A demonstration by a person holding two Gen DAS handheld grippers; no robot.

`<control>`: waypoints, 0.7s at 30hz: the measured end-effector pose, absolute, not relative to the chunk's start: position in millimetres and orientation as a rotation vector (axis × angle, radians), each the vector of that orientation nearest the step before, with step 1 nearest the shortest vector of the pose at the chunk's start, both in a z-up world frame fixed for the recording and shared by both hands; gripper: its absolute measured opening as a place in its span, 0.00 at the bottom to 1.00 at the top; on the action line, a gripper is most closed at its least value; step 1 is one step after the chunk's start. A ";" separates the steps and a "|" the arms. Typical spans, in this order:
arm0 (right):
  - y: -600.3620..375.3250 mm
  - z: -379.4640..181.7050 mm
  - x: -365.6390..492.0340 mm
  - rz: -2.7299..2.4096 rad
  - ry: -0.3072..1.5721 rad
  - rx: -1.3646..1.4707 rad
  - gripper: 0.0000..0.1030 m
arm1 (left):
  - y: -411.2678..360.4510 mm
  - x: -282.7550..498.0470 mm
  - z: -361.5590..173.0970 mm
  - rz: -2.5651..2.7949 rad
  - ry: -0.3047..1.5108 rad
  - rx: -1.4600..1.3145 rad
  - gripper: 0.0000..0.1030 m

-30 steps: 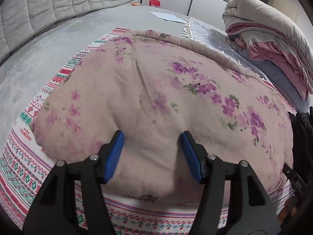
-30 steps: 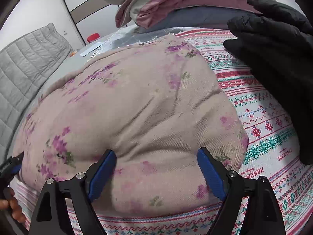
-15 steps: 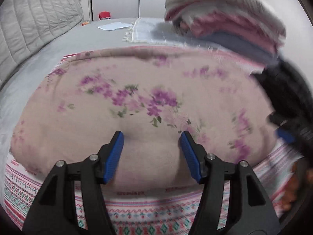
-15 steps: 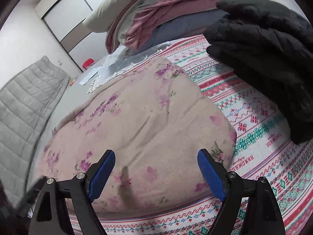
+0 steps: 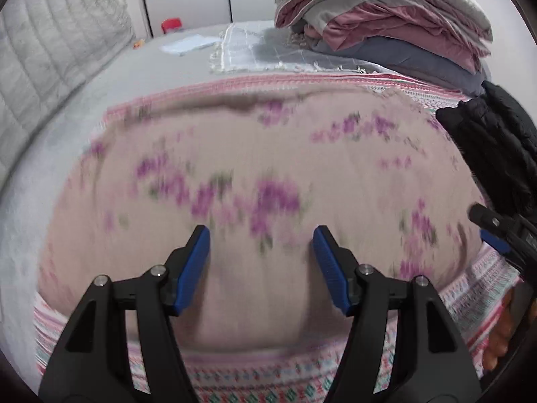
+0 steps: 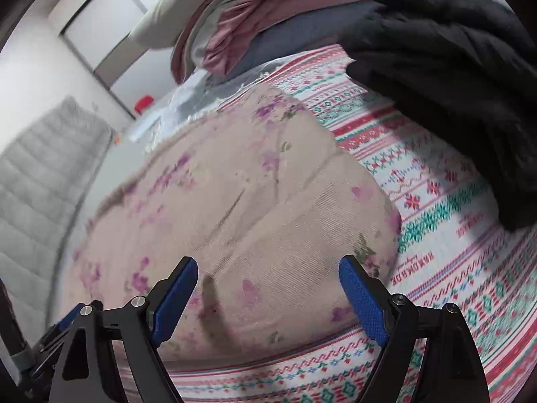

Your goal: Fold large clothes

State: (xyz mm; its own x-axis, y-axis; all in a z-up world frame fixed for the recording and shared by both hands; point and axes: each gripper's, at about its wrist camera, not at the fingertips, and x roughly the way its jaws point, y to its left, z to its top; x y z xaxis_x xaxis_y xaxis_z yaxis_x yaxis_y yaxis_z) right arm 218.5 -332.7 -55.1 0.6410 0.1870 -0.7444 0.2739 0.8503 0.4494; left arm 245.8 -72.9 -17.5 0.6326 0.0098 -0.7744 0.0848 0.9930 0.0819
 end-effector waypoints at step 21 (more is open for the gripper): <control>-340.7 -52.1 211.2 -0.008 0.902 0.674 0.84 | -46.2 433.0 -54.0 0.115 1.143 -0.110 0.82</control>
State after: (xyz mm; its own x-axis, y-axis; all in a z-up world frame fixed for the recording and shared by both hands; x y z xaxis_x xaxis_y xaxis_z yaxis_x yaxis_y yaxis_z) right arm 211.2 -340.7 -52.1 0.6343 0.2674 -0.7254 0.2794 0.7956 0.5376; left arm 433.0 -46.2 -54.0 0.4106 0.0345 -0.9112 -0.1472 0.9887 -0.0289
